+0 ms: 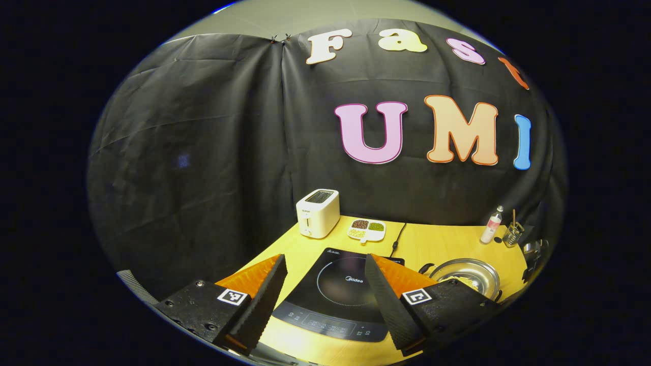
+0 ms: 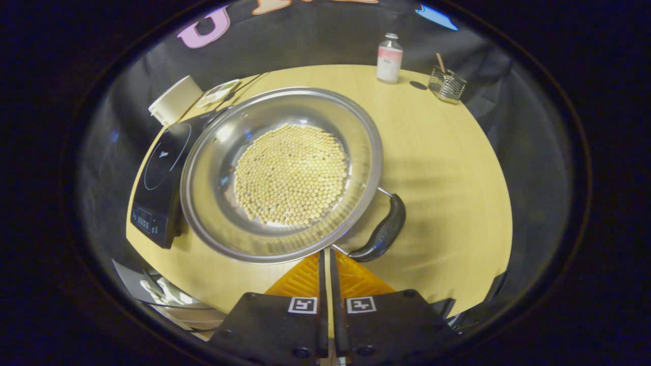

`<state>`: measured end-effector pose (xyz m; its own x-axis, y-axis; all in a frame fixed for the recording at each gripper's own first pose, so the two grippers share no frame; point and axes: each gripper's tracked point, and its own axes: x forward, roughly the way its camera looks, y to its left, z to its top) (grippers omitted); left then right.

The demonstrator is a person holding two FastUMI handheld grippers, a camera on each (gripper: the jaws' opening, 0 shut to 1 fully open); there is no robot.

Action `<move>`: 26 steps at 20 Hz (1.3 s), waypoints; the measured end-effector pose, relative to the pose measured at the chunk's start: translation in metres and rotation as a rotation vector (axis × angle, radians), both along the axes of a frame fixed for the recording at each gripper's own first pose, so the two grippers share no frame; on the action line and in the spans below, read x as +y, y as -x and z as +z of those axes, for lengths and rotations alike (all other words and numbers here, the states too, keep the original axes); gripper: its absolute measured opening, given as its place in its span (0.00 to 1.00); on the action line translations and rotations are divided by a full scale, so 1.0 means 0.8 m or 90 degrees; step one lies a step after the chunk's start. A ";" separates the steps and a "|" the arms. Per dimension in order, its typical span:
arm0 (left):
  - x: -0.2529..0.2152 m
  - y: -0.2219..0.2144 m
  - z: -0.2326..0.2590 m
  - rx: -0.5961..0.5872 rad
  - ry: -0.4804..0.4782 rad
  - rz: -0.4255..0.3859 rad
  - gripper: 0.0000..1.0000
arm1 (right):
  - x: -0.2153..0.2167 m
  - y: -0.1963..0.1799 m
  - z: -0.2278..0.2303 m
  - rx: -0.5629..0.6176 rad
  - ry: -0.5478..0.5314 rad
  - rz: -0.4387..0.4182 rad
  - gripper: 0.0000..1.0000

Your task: First push the handle of the pot to place it horizontally, then grasp the pot with both hands and set it on the induction cooktop.

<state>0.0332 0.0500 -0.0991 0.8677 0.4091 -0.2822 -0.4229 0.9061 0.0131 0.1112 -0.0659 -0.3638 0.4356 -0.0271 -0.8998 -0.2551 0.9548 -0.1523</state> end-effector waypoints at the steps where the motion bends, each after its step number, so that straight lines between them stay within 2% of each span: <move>1: -0.002 0.000 -0.002 0.003 0.004 -0.001 0.95 | -0.005 -0.005 0.002 -0.005 0.003 -0.002 0.07; 7: -0.012 0.001 -0.007 0.008 0.019 0.005 0.93 | -0.023 -0.035 0.004 -0.022 0.011 -0.002 0.07; 18: -0.032 0.001 -0.009 0.015 0.026 0.018 0.95 | -0.036 -0.085 0.011 -0.032 0.006 -0.001 0.06; 20: -0.035 -0.001 -0.009 0.017 0.023 0.019 0.95 | -0.037 -0.089 0.012 -0.031 0.005 0.005 0.06; 21: -0.037 -0.003 -0.009 0.018 0.025 0.018 0.95 | -0.037 -0.089 0.011 -0.027 0.000 0.005 0.00; 24: -0.046 -0.011 -0.014 0.023 0.035 0.011 0.95 | -0.037 -0.089 0.012 -0.013 -0.022 0.005 0.00; 25: -0.049 -0.014 -0.014 0.023 0.036 0.005 0.95 | -0.038 -0.087 0.011 -0.006 -0.028 0.006 0.04; 26: -0.053 -0.018 -0.015 0.023 0.036 -0.001 0.95 | -0.038 -0.088 0.011 -0.003 -0.033 0.007 0.04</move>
